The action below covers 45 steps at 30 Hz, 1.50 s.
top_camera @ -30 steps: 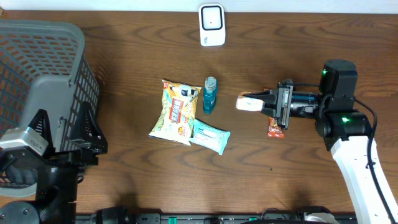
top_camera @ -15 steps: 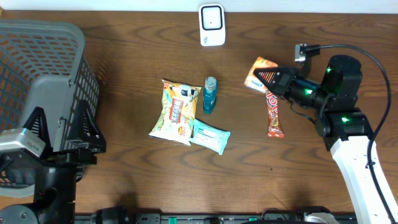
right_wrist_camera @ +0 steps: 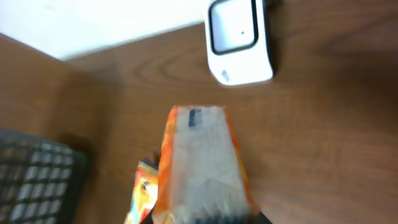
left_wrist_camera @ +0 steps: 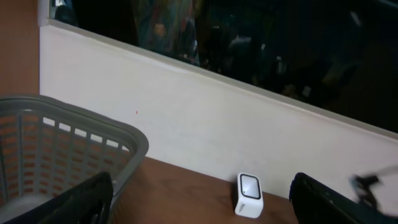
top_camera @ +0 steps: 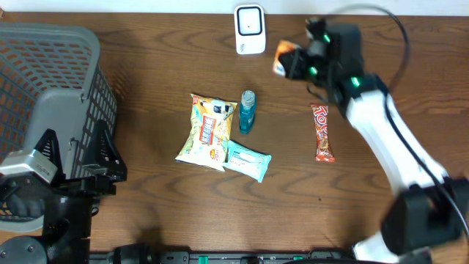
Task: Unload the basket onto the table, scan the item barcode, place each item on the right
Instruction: 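Move the small package to the scanner face with the right gripper, then carry the small package to the right table edge and drop it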
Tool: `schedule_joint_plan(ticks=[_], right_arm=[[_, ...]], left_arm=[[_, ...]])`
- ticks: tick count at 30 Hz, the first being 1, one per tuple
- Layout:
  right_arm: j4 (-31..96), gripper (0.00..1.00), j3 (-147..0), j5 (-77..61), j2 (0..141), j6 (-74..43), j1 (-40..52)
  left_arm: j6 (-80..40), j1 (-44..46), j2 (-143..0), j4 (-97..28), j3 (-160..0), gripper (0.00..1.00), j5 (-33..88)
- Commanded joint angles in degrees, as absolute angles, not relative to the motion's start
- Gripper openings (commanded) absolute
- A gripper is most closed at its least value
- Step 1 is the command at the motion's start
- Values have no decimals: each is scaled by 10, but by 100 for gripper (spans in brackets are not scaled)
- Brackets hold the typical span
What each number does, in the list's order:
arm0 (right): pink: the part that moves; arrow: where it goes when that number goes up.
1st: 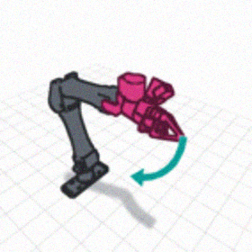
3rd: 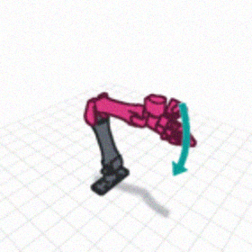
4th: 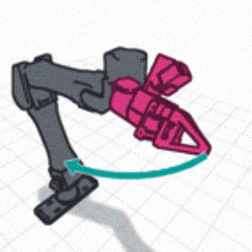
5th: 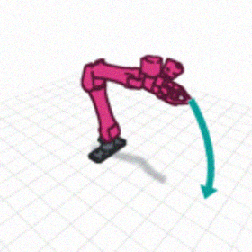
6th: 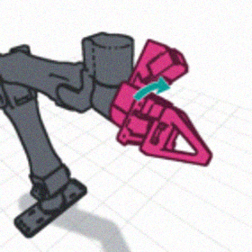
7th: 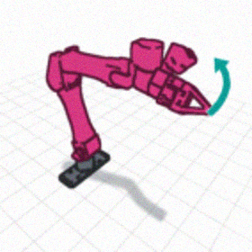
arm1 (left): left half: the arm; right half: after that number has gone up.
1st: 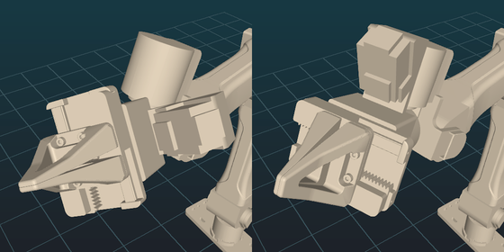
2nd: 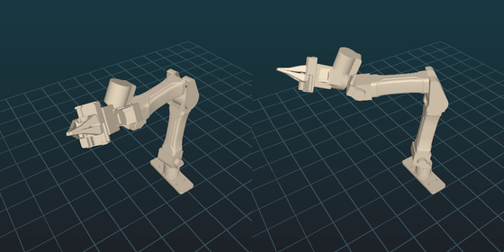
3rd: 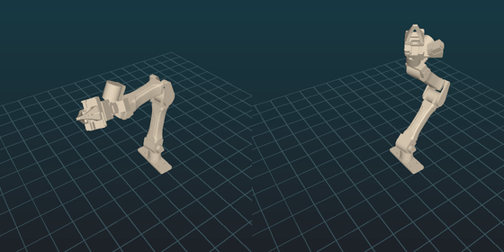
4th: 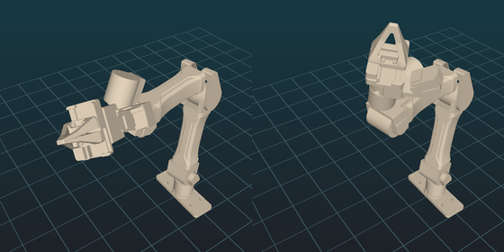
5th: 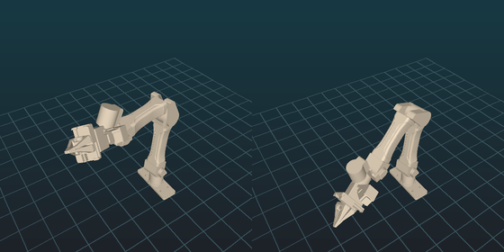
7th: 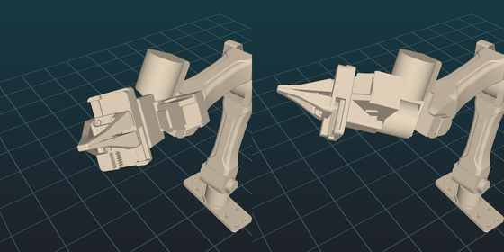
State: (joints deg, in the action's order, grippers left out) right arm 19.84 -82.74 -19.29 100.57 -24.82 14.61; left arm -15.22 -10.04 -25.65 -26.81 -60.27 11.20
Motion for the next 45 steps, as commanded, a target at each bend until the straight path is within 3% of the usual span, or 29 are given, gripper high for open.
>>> schedule_joint_plan(ticks=[1, 11, 21, 30, 35, 45], right_arm=[[247, 1, -991, -124, 1113, -200, 163], [314, 1, -1326, -91, 1371, -220, 173], [260, 1, -1362, -57, 1461, -263, 204], [321, 1, -1370, 33, 1400, -271, 190], [453, 1, -1370, 135, 1314, -271, 150], [740, 1, -1370, 282, 1226, -272, -15]], left_arm=[[-153, -103, -253, -268, -599, 91, 106], [-153, -103, -241, -267, -578, 91, 106], [-153, -103, -227, -245, -540, 91, 106], [-154, -103, -192, -199, -522, 91, 126], [-154, -98, -150, -189, -497, 91, 201], [-153, -41, -76, -190, -481, 91, 199]])
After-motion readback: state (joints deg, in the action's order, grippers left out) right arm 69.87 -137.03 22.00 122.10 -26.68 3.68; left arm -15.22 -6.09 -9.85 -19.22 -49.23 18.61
